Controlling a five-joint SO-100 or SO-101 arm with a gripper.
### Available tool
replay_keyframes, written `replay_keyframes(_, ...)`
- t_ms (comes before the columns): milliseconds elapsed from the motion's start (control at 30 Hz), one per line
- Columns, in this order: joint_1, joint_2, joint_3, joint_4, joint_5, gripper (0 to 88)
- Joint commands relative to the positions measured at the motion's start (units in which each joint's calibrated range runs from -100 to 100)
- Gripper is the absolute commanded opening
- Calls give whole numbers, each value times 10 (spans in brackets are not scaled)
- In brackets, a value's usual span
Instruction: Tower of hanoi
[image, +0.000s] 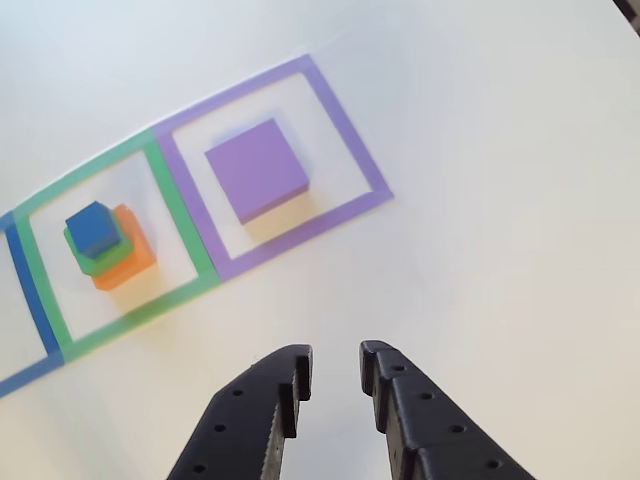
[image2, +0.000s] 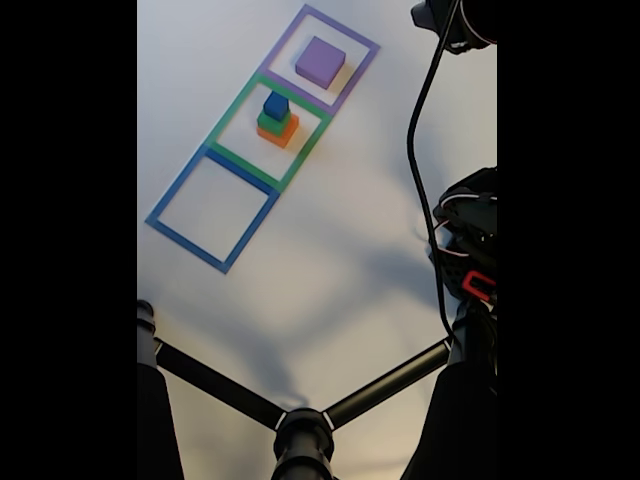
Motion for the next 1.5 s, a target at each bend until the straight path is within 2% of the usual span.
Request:
replay_keyframes(0,25,-44,114,-100,0,11)
replay_keyframes(300,39,-86,326,-311,0,89)
replay_keyframes(333,39,-91,343,-330,0,113)
replay_keyframes(400,37,-103,382,-374,0,221)
replay_keyframes(600,71,-123,466,-449,0,290)
replay_keyframes(800,102,-117,618,-666,0,406)
replay_keyframes(1200,78,6,794,-1056,0,450)
replay_keyframes(1467,29,83,854,-1218,0,447)
